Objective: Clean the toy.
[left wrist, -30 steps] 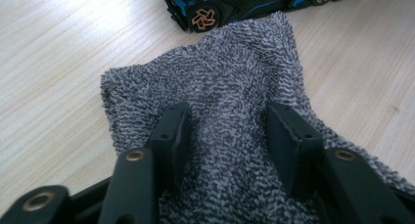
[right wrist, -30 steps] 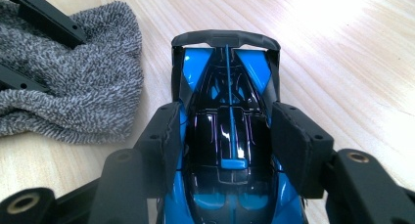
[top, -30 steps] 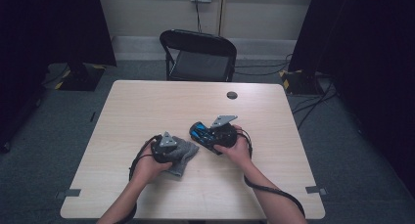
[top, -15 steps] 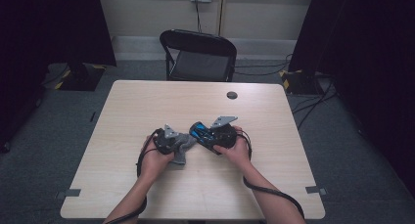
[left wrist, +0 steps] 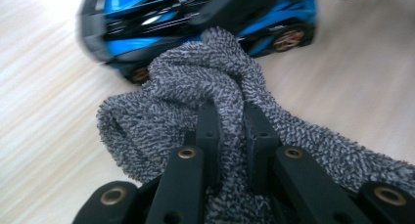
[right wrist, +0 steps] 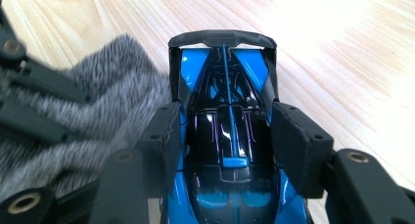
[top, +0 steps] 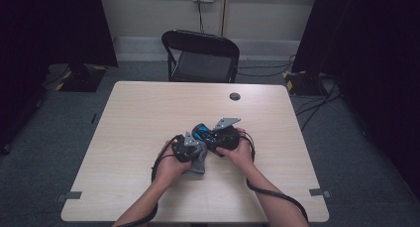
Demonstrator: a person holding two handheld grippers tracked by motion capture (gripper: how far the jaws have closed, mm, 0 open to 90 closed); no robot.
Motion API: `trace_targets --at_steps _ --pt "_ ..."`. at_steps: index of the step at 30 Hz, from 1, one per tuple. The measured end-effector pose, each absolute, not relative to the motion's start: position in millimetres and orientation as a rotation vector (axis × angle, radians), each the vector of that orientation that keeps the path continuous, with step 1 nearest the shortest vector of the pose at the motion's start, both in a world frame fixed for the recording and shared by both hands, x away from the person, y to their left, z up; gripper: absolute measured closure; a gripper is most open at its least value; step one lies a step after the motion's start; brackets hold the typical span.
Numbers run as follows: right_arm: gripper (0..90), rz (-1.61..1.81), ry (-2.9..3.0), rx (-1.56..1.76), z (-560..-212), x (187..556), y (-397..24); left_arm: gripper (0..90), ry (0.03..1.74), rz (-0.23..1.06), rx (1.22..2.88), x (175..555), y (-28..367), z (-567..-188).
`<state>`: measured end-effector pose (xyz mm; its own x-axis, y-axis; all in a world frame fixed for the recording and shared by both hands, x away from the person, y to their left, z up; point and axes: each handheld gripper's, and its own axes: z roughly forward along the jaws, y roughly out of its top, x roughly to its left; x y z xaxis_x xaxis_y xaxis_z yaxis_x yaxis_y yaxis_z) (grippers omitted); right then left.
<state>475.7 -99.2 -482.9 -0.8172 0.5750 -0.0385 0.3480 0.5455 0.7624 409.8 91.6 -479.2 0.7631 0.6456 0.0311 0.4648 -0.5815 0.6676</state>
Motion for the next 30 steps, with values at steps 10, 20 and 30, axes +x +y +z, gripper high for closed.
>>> trace_targets --at_steps 10,20,30 --pt "46.4 1.143 2.5 0.771 -483 475 -100 79.9 0.755 0.324 2.306 401 73 -480" --pt "46.4 1.149 2.497 0.769 -483 475 -100 80.0 0.727 0.289 2.297 396 66 -480" --pt "46.5 1.163 2.497 0.774 -484 476 -101 80.0 0.68 0.24 2.29 390 62 -479"
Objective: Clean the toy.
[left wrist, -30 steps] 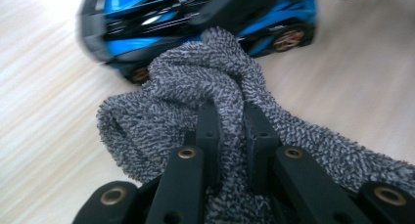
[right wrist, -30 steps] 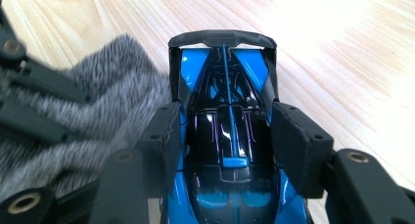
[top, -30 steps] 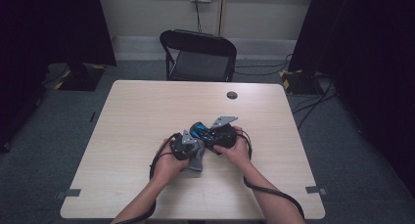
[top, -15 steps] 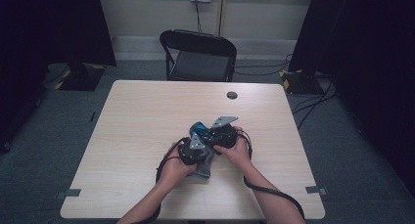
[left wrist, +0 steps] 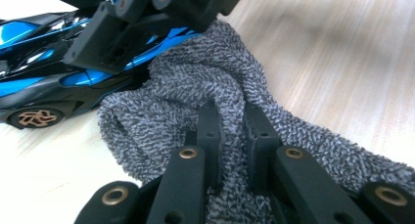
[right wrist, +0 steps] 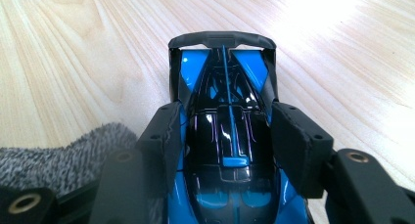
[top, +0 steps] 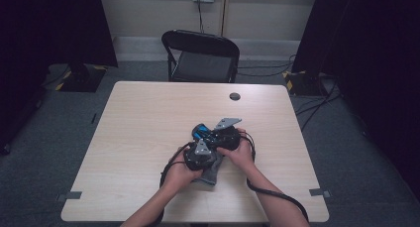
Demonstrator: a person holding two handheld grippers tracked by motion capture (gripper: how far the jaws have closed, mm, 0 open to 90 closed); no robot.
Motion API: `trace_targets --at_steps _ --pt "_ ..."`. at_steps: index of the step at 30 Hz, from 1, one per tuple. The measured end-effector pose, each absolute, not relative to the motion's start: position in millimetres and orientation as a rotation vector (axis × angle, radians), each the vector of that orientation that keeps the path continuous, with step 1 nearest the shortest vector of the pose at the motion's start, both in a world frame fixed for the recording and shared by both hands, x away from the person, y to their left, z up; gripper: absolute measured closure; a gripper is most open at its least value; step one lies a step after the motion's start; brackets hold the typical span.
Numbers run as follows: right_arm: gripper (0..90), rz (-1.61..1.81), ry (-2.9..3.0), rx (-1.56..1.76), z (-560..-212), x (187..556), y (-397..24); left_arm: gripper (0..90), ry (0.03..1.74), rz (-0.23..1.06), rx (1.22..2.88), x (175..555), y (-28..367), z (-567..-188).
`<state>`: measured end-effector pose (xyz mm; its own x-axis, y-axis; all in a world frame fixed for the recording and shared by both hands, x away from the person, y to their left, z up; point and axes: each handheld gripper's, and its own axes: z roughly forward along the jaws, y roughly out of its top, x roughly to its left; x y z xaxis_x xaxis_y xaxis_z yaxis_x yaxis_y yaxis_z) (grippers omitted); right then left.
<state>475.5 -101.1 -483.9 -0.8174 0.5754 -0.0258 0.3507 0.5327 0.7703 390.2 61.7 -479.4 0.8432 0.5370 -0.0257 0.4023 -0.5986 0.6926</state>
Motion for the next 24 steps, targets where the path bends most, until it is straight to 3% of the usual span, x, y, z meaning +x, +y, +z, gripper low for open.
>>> trace_targets --at_steps 14,24 --pt "46.8 1.186 2.49 0.776 -485 475 -104 80.0 0.657 0.288 2.268 384 89 -460" --pt "46.8 1.187 2.488 0.784 -485 474 -106 79.9 0.811 0.358 2.216 395 138 -455"
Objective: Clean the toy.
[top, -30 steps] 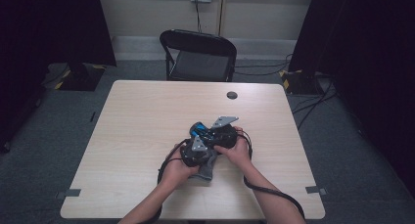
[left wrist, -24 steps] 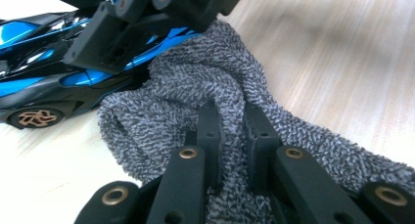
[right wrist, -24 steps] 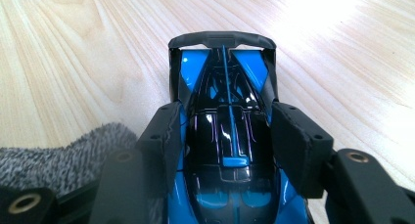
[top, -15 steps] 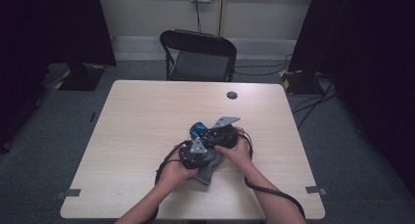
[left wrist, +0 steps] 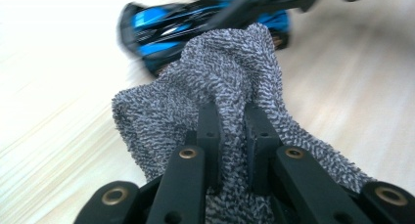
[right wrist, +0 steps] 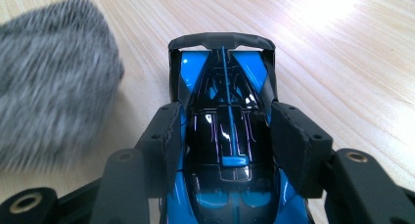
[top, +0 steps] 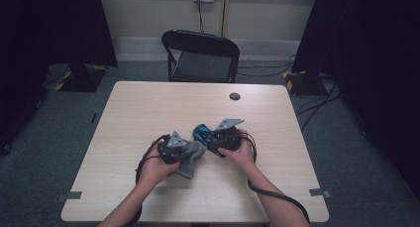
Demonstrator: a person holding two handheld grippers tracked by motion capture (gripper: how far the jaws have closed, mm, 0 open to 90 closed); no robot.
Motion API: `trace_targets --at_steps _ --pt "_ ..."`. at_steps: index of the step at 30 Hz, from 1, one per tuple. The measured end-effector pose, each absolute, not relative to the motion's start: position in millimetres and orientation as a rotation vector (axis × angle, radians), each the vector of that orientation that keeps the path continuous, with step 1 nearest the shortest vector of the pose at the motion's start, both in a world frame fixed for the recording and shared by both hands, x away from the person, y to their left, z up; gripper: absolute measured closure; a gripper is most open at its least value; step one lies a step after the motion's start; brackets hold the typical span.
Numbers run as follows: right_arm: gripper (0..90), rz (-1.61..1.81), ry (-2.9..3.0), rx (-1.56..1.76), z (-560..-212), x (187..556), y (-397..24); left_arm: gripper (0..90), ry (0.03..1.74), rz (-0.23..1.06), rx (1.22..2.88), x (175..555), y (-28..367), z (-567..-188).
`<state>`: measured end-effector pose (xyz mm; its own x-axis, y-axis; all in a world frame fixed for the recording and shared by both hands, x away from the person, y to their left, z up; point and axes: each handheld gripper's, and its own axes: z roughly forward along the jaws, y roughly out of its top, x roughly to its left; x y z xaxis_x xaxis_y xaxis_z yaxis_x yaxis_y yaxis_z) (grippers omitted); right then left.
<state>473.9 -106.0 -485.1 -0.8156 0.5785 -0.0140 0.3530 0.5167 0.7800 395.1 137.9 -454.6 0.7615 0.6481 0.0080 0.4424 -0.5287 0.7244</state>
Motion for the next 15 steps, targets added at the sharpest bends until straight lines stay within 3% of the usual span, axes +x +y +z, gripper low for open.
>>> trace_targets --at_steps 15 --pt "46.8 1.186 2.487 0.776 -485 473 -106 79.7 0.999 0.434 2.134 419 172 -459"
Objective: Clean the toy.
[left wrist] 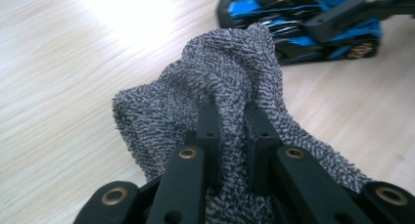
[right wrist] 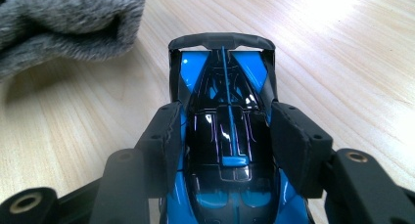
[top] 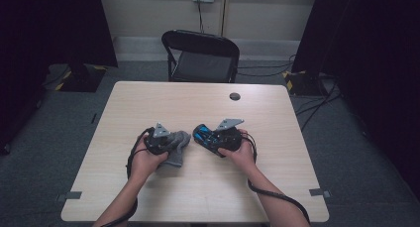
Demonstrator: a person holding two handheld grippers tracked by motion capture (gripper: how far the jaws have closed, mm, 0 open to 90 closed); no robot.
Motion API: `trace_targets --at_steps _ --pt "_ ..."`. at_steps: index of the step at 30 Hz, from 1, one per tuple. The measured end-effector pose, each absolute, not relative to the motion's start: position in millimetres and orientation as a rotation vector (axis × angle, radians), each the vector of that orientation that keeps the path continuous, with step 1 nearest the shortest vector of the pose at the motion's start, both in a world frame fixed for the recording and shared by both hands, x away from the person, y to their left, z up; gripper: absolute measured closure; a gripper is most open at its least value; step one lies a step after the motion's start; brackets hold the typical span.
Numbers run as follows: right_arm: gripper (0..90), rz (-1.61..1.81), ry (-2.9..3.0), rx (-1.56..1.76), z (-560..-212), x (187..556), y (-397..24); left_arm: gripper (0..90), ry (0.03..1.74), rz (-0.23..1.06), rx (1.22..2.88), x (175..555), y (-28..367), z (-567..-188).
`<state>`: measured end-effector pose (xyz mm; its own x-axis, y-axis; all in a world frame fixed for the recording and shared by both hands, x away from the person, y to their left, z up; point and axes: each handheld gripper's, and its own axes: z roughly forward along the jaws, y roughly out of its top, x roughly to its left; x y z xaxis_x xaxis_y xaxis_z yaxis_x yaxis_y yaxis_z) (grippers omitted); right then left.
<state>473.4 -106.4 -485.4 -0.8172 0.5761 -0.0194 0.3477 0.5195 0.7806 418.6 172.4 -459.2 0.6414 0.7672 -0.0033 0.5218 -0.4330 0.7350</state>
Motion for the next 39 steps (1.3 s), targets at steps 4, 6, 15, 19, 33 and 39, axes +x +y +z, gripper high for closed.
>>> trace_targets --at_steps 4,6,15,19,33,39 --pt "46.8 1.186 2.487 0.776 -485 474 -106 79.8 1.036 0.443 2.139 426 173 -464" --pt "46.8 1.189 2.49 0.782 -485 474 -107 79.8 1.042 0.448 2.146 428 173 -465" --pt "46.8 1.185 2.488 0.776 -485 474 -106 79.8 1.071 0.408 2.171 437 153 -477" --pt "46.8 1.185 2.488 0.774 -485 474 -106 79.8 1.044 0.391 2.195 435 144 -477" --pt "46.8 1.184 2.488 0.775 -485 473 -106 79.7 1.004 0.371 2.215 429 133 -478" --pt "46.8 1.189 2.487 0.776 -486 473 -107 79.8 0.989 0.37 2.225 426 131 -478"
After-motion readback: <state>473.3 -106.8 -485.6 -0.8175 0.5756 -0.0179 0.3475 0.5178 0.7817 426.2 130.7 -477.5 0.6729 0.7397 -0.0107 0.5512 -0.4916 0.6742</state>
